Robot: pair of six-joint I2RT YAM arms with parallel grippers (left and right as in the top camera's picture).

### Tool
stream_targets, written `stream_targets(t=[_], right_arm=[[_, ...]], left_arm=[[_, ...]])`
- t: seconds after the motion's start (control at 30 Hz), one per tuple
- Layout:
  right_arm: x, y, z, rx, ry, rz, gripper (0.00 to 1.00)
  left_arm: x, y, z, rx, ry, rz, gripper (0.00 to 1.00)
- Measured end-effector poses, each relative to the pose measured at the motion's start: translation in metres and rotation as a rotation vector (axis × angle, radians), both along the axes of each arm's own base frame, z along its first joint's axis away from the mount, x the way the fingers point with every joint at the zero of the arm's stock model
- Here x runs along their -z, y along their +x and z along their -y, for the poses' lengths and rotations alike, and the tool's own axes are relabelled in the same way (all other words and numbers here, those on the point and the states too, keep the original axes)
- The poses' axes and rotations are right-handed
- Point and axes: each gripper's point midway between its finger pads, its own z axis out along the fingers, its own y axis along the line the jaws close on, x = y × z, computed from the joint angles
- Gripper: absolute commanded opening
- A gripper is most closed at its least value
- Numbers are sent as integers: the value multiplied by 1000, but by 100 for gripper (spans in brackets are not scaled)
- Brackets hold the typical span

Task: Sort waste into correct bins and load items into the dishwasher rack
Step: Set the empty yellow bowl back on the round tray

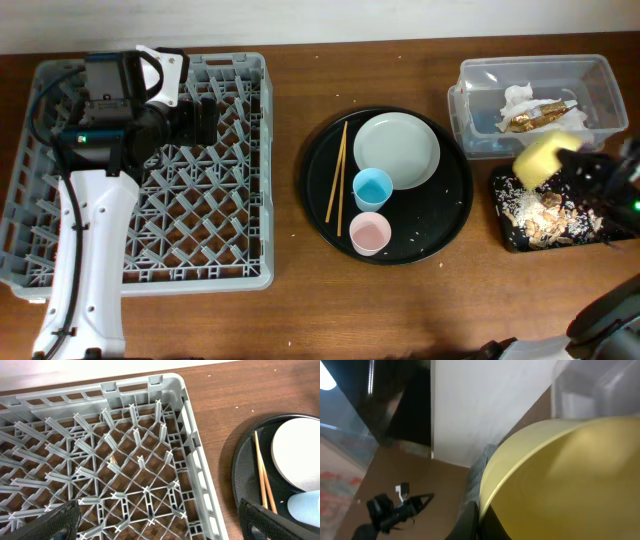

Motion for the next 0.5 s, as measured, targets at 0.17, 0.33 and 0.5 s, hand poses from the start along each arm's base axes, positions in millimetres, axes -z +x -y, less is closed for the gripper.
stream_targets(t=[0.17,0.33,0.5], right_arm=[[-33,8,-113,-175,-322,-56,4],[26,-17,-200,-254,-795,-358,4],[88,-30,-197,-252,-1028,-625,4]], left_arm=[[0,0,0,0,0,2,99],[0,0,0,0,0,0,99],[0,0,0,0,0,0,99]])
